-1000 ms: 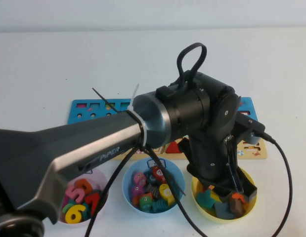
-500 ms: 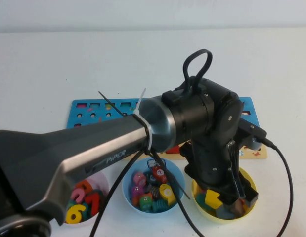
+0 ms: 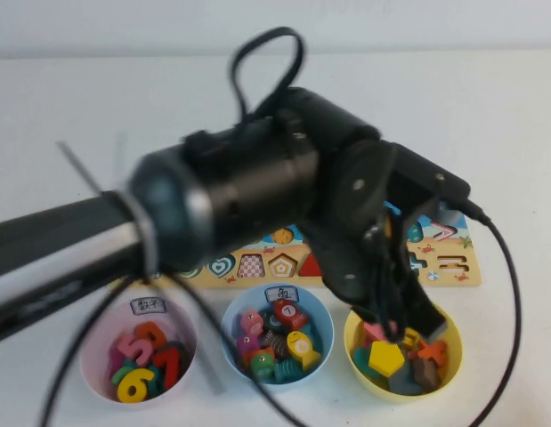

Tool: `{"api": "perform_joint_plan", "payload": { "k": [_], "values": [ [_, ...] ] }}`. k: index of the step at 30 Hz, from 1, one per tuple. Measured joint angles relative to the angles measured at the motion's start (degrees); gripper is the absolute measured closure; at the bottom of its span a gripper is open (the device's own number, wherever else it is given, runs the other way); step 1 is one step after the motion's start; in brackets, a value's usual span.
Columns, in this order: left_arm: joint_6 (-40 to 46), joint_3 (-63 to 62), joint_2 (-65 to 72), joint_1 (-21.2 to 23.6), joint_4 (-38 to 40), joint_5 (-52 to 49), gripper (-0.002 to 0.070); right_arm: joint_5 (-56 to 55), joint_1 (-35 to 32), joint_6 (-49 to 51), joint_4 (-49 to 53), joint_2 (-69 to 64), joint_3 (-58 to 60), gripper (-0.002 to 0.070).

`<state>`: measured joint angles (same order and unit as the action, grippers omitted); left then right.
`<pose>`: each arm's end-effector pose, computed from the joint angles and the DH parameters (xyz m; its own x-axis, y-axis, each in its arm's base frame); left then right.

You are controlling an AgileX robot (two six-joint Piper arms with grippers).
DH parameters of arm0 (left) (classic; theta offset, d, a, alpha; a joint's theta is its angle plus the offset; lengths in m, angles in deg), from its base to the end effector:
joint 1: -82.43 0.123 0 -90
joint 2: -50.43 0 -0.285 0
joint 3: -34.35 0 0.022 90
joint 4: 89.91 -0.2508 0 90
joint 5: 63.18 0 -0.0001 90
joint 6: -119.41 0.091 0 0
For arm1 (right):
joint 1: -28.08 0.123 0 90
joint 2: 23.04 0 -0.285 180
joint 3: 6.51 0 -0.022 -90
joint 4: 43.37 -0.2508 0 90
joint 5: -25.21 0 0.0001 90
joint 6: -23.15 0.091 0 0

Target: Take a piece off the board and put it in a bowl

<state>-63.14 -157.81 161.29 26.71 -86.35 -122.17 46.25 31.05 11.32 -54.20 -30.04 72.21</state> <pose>0.2141 -0.3227 0.2891 -0.5833 0.7202 -0.3755 0.7942 0.6026 -0.0782 0.0523 0.0089 0.1726 -0.2787 -0.0442 -0.9594 -0.1247 0.9922 -0.0095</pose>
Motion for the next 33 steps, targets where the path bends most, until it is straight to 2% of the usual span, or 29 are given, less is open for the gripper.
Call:
{"api": "perform_joint_plan", "payload": {
  "k": [2, 6, 11, 15, 24, 33],
  "values": [
    [0.2, 4.4, -4.4, 0.4, -1.1, 3.0, 0.0619, 0.0, 0.0, 0.0, 0.0, 0.0, 0.0, 0.0694],
    [-0.6, 13.6, -14.0, 1.3, -5.2, 8.9, 0.0664, 0.0, 0.0, 0.0, 0.0, 0.0, 0.0, 0.0694],
    [-7.1, 25.2, -27.5, 1.4, -13.2, 13.9, 0.0675, 0.0, 0.0, 0.0, 0.0, 0.0, 0.0, 0.0694],
    [-10.4, 35.9, -38.7, 1.5, -16.5, 21.2, 0.0676, 0.0, 0.0, 0.0, 0.0, 0.0, 0.0, 0.0694],
    [-13.1, 55.9, -58.3, 1.5, -16.6, 41.6, 0.0677, 0.0, 0.0, 0.0, 0.0, 0.0, 0.0, 0.0694],
    [-13.5, 61.7, -62.4, 1.5, -16.8, 44.9, 0.0678, 0.0, 0.0, 0.0, 0.0, 0.0, 0.0, 0.0694]
  ]
}}
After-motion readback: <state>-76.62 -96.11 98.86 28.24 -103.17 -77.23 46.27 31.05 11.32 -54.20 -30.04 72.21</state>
